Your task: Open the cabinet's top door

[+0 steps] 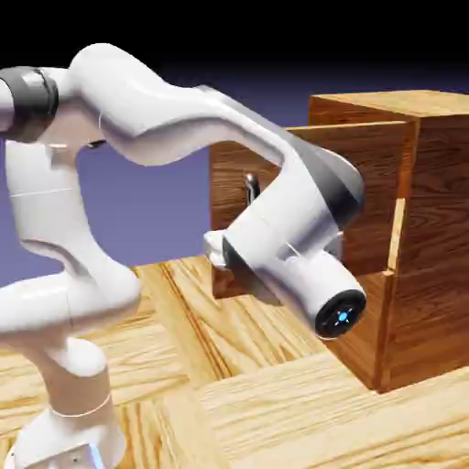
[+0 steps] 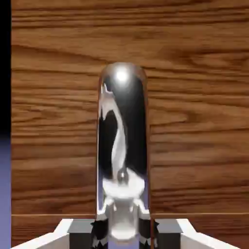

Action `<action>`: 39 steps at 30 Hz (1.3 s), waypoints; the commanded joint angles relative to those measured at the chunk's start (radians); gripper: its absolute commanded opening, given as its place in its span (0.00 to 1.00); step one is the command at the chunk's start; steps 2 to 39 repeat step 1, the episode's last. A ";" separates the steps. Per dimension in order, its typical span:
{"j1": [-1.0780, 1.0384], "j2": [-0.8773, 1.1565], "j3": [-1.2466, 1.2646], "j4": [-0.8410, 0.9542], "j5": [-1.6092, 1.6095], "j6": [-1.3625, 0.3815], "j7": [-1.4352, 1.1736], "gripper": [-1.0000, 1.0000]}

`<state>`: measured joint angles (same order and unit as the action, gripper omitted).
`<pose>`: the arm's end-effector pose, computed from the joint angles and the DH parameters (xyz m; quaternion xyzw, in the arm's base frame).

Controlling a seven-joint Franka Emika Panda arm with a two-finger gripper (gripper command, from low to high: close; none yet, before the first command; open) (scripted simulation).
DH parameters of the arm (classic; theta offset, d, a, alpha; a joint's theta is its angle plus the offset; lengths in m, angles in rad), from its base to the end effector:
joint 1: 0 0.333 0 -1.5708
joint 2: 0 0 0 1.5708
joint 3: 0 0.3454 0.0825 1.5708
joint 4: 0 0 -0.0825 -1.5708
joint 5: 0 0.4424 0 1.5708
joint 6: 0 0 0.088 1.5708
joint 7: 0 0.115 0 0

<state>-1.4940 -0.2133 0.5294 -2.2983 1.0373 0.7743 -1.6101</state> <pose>0.3298 -0.2399 0.4641 -0.6604 -0.2528 -0.2882 0.6457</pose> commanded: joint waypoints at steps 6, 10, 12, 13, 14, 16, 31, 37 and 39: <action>0.000 0.000 0.000 0.000 0.000 0.000 0.000 1.00; 0.000 0.000 0.000 0.000 0.000 0.000 0.000 1.00; 0.000 0.000 0.000 0.000 0.000 0.000 0.000 1.00; 0.000 0.000 0.000 0.000 0.000 0.000 0.000 1.00; 0.000 0.000 0.000 0.000 0.000 0.000 0.000 1.00; 0.000 0.000 0.000 0.000 0.000 0.000 0.000 1.00; 0.000 0.000 0.000 0.000 0.000 0.000 0.000 1.00; 0.000 0.000 0.000 0.000 0.000 0.000 0.000 1.00; 0.000 0.000 0.000 0.000 0.000 0.000 0.000 1.00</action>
